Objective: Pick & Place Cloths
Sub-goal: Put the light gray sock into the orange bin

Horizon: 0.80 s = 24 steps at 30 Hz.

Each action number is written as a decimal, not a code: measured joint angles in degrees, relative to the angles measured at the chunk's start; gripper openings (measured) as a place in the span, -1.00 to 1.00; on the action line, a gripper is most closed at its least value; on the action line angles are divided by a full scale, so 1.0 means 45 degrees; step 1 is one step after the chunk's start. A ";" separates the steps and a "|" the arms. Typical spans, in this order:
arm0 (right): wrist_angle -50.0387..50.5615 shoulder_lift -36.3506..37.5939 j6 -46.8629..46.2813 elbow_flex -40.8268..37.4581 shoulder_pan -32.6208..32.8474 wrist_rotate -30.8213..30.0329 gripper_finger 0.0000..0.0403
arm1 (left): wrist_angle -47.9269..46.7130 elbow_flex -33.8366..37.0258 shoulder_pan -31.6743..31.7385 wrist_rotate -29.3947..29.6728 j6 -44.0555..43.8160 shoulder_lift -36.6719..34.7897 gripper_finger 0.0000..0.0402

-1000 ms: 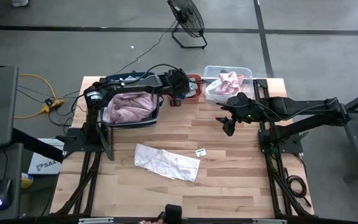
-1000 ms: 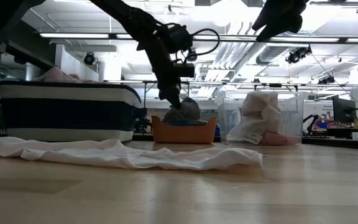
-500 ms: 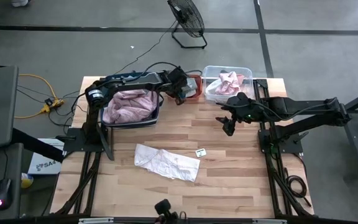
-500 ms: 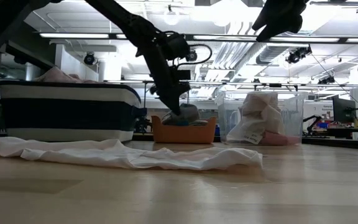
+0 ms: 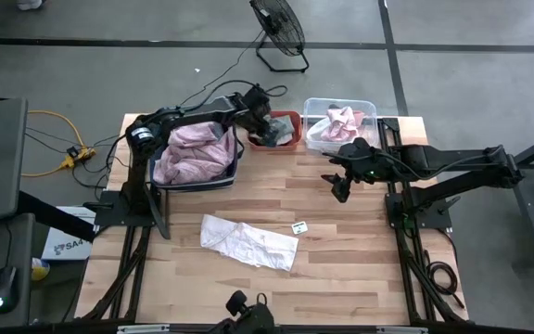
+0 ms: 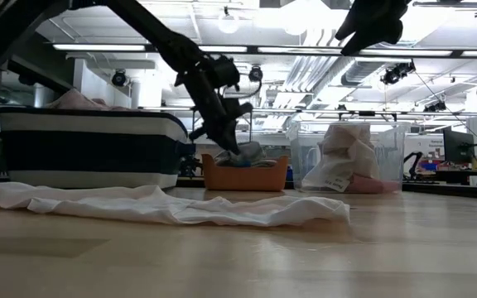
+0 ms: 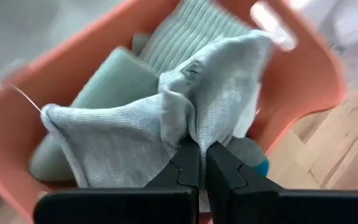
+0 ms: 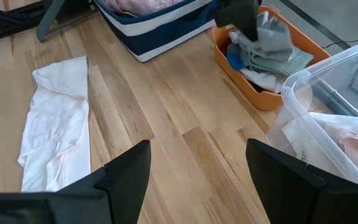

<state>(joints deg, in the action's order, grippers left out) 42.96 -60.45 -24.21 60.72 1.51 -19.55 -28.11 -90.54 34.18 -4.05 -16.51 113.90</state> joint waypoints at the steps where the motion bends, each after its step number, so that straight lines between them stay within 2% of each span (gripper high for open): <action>1: -0.0100 0.0000 0.0002 -0.0045 0.0001 -0.0005 0.27 | -0.0054 0.0001 0.0052 -0.0188 -0.0075 0.0109 -0.99; 9: -0.0838 0.0005 0.0040 -0.1184 0.0003 0.0053 0.27 | 0.0239 0.0002 -0.0016 -0.0763 -0.0119 0.0901 -0.99; 13: -0.0862 -0.0006 -0.0224 -0.1349 0.0003 0.0060 0.27 | 0.0440 0.0005 -0.0011 -0.0705 -0.0121 0.0891 -0.90; 17: -0.0853 0.0000 -0.0192 -0.1349 -0.0001 0.0126 0.27 | 0.0451 0.0005 -0.0014 -0.0709 -0.0073 0.0818 -0.68; 24: -0.0859 0.0000 -0.0146 -0.1349 0.0003 0.0141 0.27 | 0.0459 0.0005 -0.0016 -0.1022 0.0337 0.0818 -0.12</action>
<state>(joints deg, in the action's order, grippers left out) 39.09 -60.45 -24.86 54.65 1.52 -18.92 -26.04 -90.52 34.11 -8.65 -15.00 117.58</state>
